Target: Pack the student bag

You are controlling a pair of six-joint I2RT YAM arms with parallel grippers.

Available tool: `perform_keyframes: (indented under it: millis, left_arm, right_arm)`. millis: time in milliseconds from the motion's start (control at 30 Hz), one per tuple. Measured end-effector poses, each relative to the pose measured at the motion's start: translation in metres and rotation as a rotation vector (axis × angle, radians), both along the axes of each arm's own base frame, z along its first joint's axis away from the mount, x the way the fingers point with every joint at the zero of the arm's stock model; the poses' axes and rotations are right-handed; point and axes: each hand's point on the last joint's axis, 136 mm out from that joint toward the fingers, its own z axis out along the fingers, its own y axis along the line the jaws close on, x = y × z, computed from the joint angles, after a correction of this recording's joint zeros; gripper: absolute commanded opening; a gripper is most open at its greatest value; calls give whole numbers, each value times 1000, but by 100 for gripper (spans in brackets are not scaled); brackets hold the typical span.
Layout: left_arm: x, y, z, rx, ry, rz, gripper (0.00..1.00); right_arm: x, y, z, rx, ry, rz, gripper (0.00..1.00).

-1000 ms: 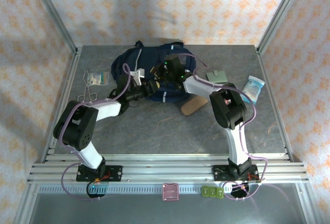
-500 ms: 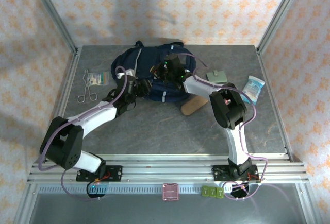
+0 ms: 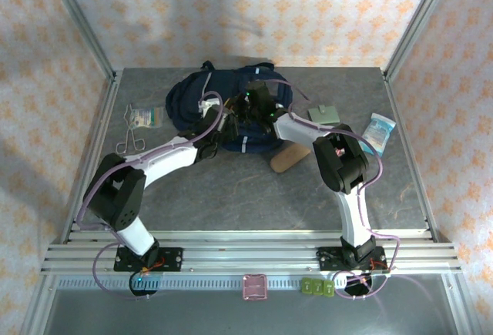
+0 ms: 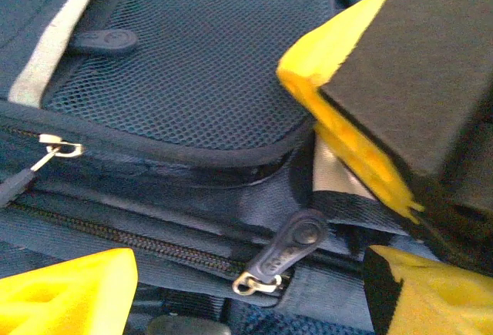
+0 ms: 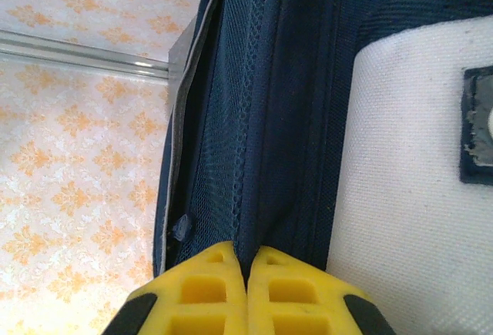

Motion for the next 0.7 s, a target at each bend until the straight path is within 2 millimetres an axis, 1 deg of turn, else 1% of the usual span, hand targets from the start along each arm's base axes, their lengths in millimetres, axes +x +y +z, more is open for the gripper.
perform_keyframes:
  millis: [100,167,200,367,433,500,567,633,700]
  left_arm:
    - [4,11,-6,45,-1,58,69]
    - [4,19,-10,61,2,102,61]
    - [5,21,-11,61,0,122,56]
    - [5,33,-8,23,-19,193,25]
    - [-5,45,-7,12,-25,215,17]
    - [-18,58,-6,1,-26,236,18]
    - [-30,73,-5,-17,-27,253,28]
    - [-40,83,-4,-58,-31,246,47]
    - [-46,85,-4,-110,-37,217,56]
  right_arm:
    - [0,1,0,4,2,1,0]
    - [-1,1,1,6,3,3,0]
    - [-1,2,1,8,3,5,0]
    - [-4,6,1,10,1,13,0]
    - [-5,6,1,11,0,14,0]
    - [-4,7,2,19,-5,13,0]
    - [-4,6,1,24,-6,11,0]
    - [-4,6,1,27,-7,13,0]
    - [-4,6,0,31,-8,13,0]
